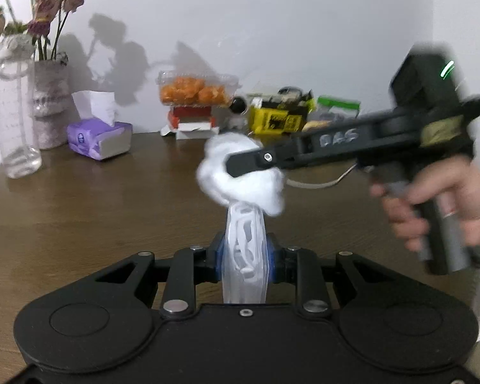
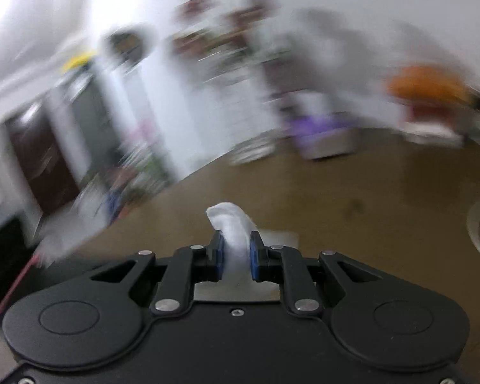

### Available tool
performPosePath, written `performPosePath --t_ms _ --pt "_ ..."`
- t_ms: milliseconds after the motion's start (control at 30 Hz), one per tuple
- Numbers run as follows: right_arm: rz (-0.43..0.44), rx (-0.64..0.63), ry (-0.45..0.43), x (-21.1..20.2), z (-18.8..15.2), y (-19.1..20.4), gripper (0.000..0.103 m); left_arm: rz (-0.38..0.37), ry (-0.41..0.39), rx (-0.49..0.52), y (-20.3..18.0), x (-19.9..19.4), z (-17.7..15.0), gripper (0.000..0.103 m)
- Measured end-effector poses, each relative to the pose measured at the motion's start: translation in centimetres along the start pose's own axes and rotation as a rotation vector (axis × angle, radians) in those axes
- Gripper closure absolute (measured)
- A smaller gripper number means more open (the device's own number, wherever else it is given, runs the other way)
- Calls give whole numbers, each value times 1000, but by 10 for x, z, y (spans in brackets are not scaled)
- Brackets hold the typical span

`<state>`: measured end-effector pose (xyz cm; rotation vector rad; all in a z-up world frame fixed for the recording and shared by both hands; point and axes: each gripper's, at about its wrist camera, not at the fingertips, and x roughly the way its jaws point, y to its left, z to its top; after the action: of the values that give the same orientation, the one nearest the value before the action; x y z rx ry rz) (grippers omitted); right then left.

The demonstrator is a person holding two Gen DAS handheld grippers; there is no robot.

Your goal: Clean container

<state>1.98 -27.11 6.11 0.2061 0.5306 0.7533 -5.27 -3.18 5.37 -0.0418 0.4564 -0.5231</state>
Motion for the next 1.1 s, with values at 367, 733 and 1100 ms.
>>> performPosePath --t_ms 367,733,1100 --pt "181 113 22 7 -50 1 87 -11 -94 -518 69 5 12 78" --pt "286 42 -19 8 -53 51 87 -31 -88 -600 76 13 11 77" --pt "31 163 -90 -8 -55 -6 87 -156 -68 -696 91 -1 6 78"
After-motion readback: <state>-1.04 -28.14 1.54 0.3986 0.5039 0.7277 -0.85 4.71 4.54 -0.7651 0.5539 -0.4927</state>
